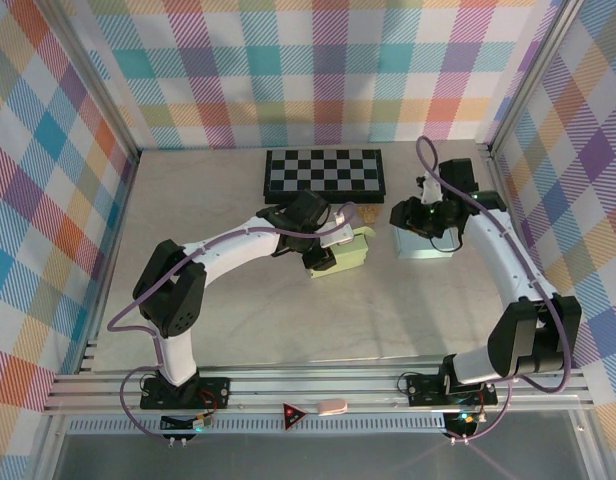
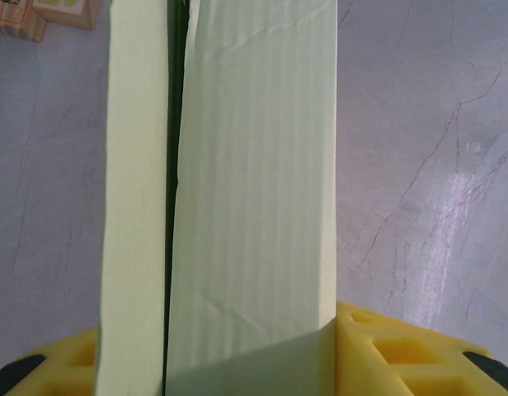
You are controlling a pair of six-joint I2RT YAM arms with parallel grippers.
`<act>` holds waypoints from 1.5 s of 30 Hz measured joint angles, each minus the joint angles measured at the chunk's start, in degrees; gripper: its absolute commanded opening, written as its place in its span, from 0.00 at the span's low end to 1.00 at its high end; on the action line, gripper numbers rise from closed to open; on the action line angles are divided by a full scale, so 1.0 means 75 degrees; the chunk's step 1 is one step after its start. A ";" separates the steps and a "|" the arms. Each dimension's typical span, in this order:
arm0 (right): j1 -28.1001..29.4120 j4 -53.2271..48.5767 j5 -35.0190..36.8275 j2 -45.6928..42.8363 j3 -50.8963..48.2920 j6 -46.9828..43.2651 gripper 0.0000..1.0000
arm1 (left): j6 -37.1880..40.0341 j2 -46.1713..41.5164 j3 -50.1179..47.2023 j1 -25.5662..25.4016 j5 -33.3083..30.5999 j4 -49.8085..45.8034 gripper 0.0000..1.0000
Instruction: Fold the paper box
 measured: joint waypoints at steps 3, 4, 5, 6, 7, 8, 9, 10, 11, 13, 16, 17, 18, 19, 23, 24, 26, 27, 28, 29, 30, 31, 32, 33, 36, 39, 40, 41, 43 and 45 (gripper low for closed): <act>0.0134 0.0192 0.0006 0.0175 0.0000 -0.1113 0.44 | 0.0000 0.0000 0.0000 0.0000 0.0000 0.0000 0.46; 0.0248 0.0195 0.0038 0.0259 0.0009 -0.1489 0.44 | 0.0000 0.0000 0.0000 0.0000 0.0000 0.0000 0.46; 0.0376 0.0181 0.0070 0.0356 0.0029 -0.1810 0.45 | 0.0000 0.0000 0.0000 0.0000 0.0000 0.0000 0.46; 0.0557 0.0122 0.0122 0.0504 0.0096 -0.2154 0.45 | 0.0000 0.0000 0.0000 0.0000 0.0000 0.0000 0.46; 0.0749 0.0082 0.0192 0.0679 0.0178 -0.2483 0.45 | 0.0000 0.0000 0.0000 0.0000 0.0000 0.0000 0.46; 0.0886 0.0058 0.0265 0.0810 0.0245 -0.2704 0.45 | 0.0000 0.0000 0.0000 0.0000 0.0000 0.0000 0.46; 0.1040 0.0017 0.0379 0.0982 0.0332 -0.2955 0.45 | 0.0000 0.0000 0.0000 0.0000 0.0000 0.0000 0.46; 0.1174 -0.0032 0.0493 0.1128 0.0420 -0.3159 0.45 | 0.0000 0.0000 0.0000 0.0000 0.0000 0.0000 0.46; 0.1288 -0.0064 0.0592 0.1241 0.0487 -0.3322 0.45 | 0.0000 0.0000 0.0000 0.0000 0.0003 -0.0003 0.46; 0.1416 -0.0152 0.0831 0.1431 0.0612 -0.3611 0.44 | 0.0000 0.0000 0.0000 0.0000 0.0003 -0.0006 0.46; 0.1440 -0.0277 0.1049 0.1647 0.0845 -0.3864 0.39 | 0.0000 0.0000 0.0000 0.0000 0.0003 -0.0006 0.46; 0.1463 -0.0312 0.1102 0.1719 0.0935 -0.3911 0.38 | 0.0000 0.0000 0.0000 0.0000 0.0003 -0.0006 0.46; 0.1478 -0.0329 0.1151 0.1781 0.1017 -0.3969 0.38 | 0.0000 0.0000 0.0000 0.0000 0.0003 -0.0009 0.46; 0.1495 -0.0338 0.1207 0.1824 0.1067 -0.4028 0.37 | 0.0000 0.0000 0.0000 0.0000 0.0003 -0.0012 0.46; 0.1649 -0.0408 0.1326 0.1862 0.1096 -0.4121 0.30 | 0.0000 0.0000 0.0000 0.0000 0.0003 -0.0026 0.46; 0.1670 -0.0428 0.1355 0.1862 0.1096 -0.4147 0.29 | 0.0000 0.0000 0.0000 0.0000 0.0006 -0.0026 0.46; 0.1708 -0.0458 0.1422 0.1865 0.1096 -0.4179 0.23 | 0.0000 0.0000 0.0000 0.0000 0.0003 -0.0026 0.46; 0.1725 -0.0484 0.1454 0.1868 0.1096 -0.4202 0.20 | 0.0000 0.0000 0.0000 0.0000 0.0003 -0.0026 0.46; 0.1737 -0.0527 0.1495 0.1877 0.1110 -0.4223 0.18 | 0.0000 0.0000 0.0000 0.0000 0.0006 -0.0026 0.46; 0.1749 -0.0551 0.1513 0.1880 0.1125 -0.4226 0.17 | 0.0000 0.0000 0.0000 0.0000 0.0006 -0.0029 0.46; 0.1749 -0.0557 0.1536 0.1891 0.1142 -0.4234 0.17 | 0.0000 0.0000 0.0000 0.0000 0.0006 -0.0026 0.46; 0.1760 -0.0568 0.1571 0.1894 0.1166 -0.4234 0.16 | -0.0003 0.0000 0.0000 0.0000 0.0006 -0.0026 0.46; 0.1775 -0.0577 0.1606 0.1903 0.1183 -0.4234 0.16 | 0.0000 0.0000 0.0000 0.0000 0.0006 -0.0026 0.46; 0.1798 -0.0586 0.1661 0.1915 0.1204 -0.4232 0.14 | -0.0003 0.0000 0.0000 0.0000 0.0006 -0.0026 0.46; 0.1851 -0.0603 0.1781 0.1964 0.1224 -0.4232 0.10 | -0.0006 0.0000 0.0000 0.0000 0.0006 -0.0026 0.46; 0.1950 -0.0609 0.1868 0.1993 0.1230 -0.4229 0.07 | -0.0035 0.0000 0.0000 0.0000 0.0003 -0.0026 0.46; 0.1976 -0.0638 0.1912 0.2008 0.1259 -0.4226 0.06 | -0.0055 0.0000 0.0000 0.0000 0.0000 -0.0026 0.46; 0.2005 -0.0662 0.1955 0.2025 0.1303 -0.4223 0.05 | -0.0067 0.0000 0.0000 0.0000 0.0000 -0.0026 0.46; 0.2031 -0.0734 0.2034 0.2101 0.1425 -0.4205 0.02 | -0.0111 0.0000 0.0000 0.0000 0.0000 -0.0023 0.46; 0.2057 -0.0764 0.2107 0.2171 0.1530 -0.4188 0.00 | -0.0125 0.0000 0.0000 0.0000 -0.0003 -0.0023 0.47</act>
